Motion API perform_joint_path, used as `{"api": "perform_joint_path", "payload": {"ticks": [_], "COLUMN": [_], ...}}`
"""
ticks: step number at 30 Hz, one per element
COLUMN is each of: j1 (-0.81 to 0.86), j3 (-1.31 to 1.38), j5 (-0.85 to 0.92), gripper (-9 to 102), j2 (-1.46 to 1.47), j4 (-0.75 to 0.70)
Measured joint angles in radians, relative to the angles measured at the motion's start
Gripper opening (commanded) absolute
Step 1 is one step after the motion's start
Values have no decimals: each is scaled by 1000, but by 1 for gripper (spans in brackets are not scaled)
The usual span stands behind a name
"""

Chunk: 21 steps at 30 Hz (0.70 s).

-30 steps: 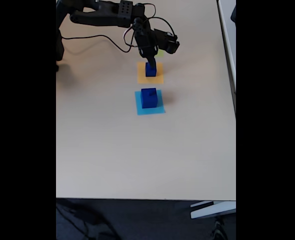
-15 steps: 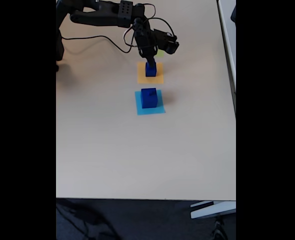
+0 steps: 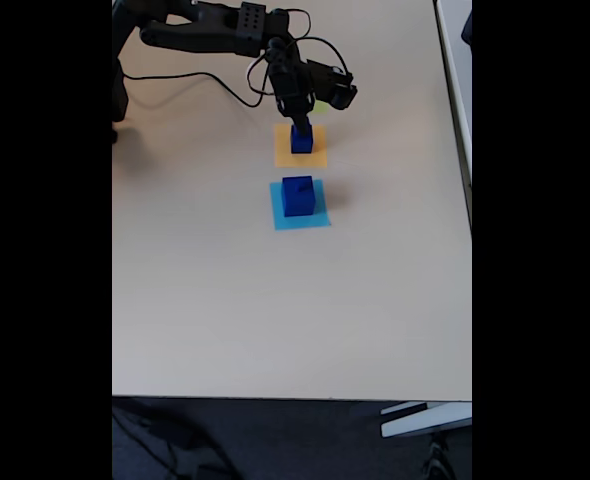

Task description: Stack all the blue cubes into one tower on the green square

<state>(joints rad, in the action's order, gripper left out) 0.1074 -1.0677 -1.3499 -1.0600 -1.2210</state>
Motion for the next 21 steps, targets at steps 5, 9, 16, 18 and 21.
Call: {"api": "perform_joint_path", "payload": {"ticks": [5, 9, 16, 18, 21], "j1": [0, 0, 2, 6, 6], "j3": [-6, -8, -8, -8, -8], "j5": [0, 0, 14, 14, 14], "gripper": [12, 14, 18, 18, 18], "j2": [0, 0, 0, 0, 0], "j4": [3, 3, 3, 3, 3]}}
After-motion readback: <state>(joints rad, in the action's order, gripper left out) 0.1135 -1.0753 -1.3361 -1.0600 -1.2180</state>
